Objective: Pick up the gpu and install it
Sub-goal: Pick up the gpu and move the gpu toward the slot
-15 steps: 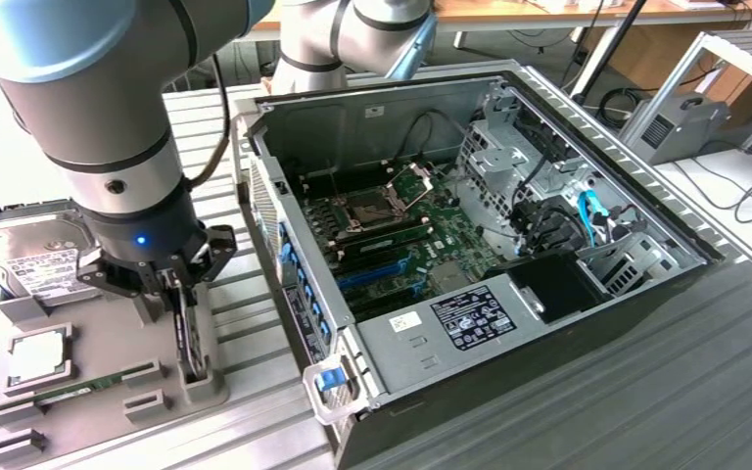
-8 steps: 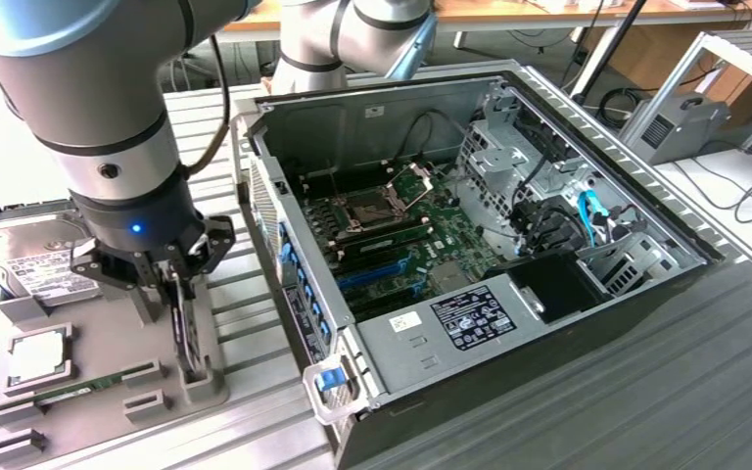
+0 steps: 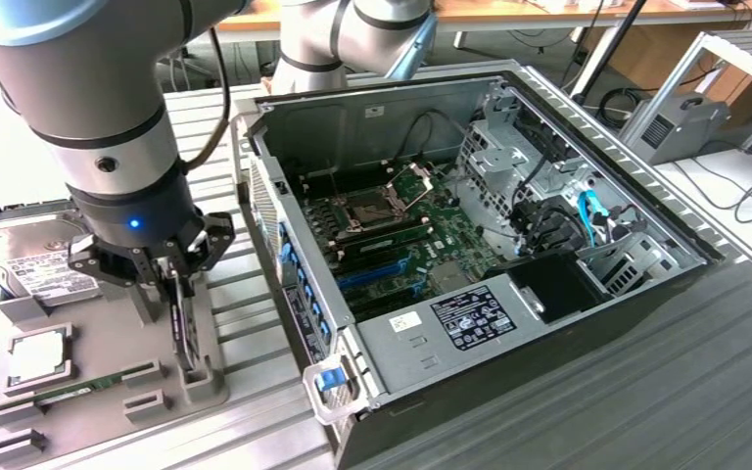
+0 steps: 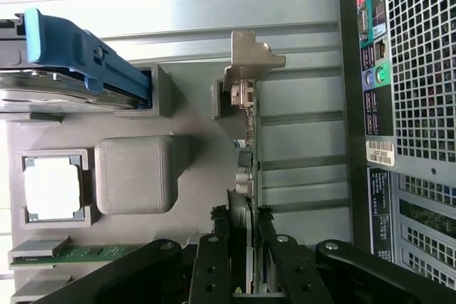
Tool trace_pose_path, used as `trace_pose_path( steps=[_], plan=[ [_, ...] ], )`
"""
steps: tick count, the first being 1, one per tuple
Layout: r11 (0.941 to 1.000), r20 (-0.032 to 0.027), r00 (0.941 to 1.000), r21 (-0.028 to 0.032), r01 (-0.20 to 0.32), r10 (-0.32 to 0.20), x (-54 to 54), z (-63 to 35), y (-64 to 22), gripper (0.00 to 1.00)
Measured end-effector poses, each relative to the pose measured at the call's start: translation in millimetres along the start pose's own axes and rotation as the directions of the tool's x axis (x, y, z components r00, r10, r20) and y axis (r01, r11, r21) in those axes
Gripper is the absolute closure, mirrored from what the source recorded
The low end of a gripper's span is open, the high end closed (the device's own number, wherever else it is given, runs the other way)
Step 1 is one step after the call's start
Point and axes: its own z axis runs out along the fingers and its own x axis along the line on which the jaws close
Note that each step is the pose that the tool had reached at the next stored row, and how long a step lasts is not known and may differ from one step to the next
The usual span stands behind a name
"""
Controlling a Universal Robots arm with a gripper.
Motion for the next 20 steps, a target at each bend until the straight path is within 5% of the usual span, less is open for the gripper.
trace_pose_path(
  steps=[20],
  plan=[
    [1.0000,0.0000,1.0000,0.0000,0.000,0.000,-0.5,-15.2,0.6,0.74]
  ],
)
